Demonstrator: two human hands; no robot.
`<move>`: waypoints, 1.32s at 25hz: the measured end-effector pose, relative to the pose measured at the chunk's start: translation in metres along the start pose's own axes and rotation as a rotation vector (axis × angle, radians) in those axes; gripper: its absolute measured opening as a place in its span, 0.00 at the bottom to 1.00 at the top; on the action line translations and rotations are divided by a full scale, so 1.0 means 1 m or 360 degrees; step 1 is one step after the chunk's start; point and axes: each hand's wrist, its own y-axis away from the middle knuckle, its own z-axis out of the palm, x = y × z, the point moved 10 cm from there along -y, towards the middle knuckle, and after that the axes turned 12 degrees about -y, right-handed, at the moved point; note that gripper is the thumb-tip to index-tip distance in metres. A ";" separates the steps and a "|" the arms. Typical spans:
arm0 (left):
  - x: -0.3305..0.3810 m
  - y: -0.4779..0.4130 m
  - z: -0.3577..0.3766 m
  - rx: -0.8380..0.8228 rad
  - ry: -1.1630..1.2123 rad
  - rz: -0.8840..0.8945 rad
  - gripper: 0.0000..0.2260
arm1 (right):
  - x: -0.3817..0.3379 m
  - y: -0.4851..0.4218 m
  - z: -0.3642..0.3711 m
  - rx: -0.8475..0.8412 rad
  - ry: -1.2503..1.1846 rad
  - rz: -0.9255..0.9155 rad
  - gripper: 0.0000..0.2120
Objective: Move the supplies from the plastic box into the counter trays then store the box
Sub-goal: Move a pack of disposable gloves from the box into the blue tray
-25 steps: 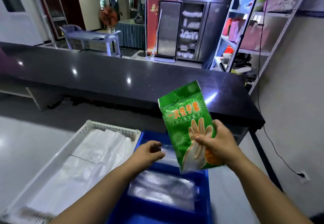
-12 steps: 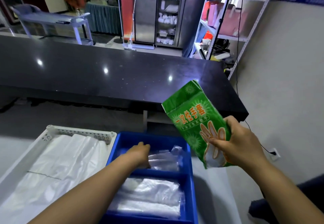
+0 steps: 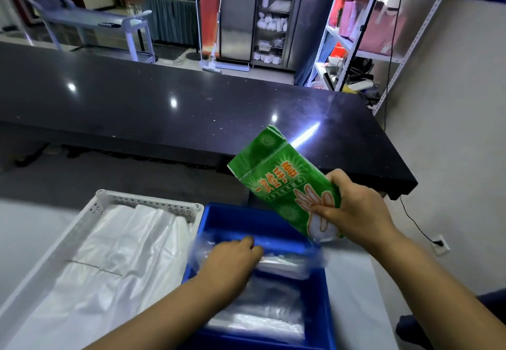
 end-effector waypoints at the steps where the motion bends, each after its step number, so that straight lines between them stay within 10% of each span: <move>1: 0.005 0.014 -0.006 0.0048 -0.0002 0.0050 0.09 | -0.007 -0.005 0.013 -0.0085 0.0004 -0.0034 0.20; 11: 0.007 0.067 -0.001 -0.0190 0.0066 0.0101 0.13 | 0.002 -0.029 0.162 -0.1099 0.0467 -0.0145 0.23; 20: 0.002 0.070 -0.005 -0.0234 -0.0053 0.0144 0.15 | 0.006 -0.026 0.157 -0.0399 0.0677 -0.0293 0.37; 25: 0.010 0.058 0.013 -0.0364 0.0163 0.0182 0.10 | 0.010 -0.012 0.155 -0.0527 0.0583 -0.0177 0.37; 31: -0.032 0.013 -0.041 0.0053 0.0189 -0.0062 0.06 | -0.030 0.007 0.095 -0.0764 -0.0455 -0.0093 0.23; 33: -0.047 -0.006 -0.074 0.0282 0.0173 -0.0172 0.06 | -0.043 0.016 0.081 -0.0681 -0.0190 -0.0245 0.28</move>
